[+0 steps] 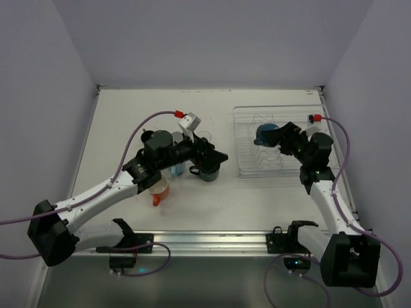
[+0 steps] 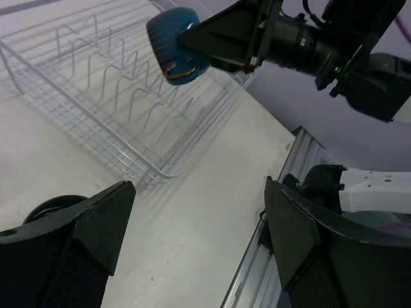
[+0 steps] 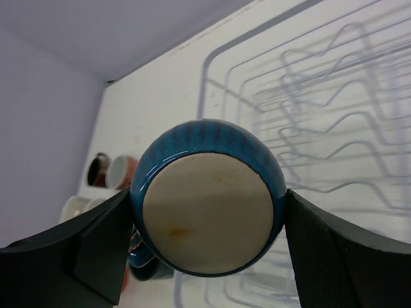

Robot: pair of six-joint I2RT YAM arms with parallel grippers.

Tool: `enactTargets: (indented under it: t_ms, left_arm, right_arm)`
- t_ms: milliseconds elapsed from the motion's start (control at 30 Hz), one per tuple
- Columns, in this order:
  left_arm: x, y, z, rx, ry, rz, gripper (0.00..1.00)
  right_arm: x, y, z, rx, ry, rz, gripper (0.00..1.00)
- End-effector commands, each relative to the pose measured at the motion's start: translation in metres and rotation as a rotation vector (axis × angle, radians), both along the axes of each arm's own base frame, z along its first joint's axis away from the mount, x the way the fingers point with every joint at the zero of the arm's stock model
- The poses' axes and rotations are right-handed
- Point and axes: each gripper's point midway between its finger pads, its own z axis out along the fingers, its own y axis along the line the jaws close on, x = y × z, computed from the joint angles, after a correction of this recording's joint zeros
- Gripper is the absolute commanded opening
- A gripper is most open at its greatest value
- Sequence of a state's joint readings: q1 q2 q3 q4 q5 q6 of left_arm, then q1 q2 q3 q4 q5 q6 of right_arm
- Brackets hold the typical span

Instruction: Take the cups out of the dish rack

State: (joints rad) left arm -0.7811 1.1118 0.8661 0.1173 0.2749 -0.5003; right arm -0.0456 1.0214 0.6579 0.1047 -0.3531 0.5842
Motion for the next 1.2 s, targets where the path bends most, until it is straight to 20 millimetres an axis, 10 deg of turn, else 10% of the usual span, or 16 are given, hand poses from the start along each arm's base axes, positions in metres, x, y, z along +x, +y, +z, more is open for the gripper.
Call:
enactTargets:
  t_ms: [0,500,1000,1167]
  left_arm:
    - [-0.004,-0.026,0.035,-0.169,-0.016,-0.109,0.87]
    - [0.009,-0.041,0.04,-0.345,0.048,-0.093,0.75]
    - [0.015,-0.052,0.053,-0.435,0.028,-0.126,0.42]
    - [0.012,-0.06,0.058,-0.481,0.06,-0.181,0.52]
  right_arm:
    - [-0.041,0.063,0.08,0.318,-0.268,0.345,0.42]
    - [-0.113,0.123,0.096,0.558,-0.341,0.719,0.42]
    - [-0.118,0.155,0.078,0.638,-0.25,0.83,0.42]
    - [-0.121,0.162,0.073,0.632,-0.242,0.848,0.41]
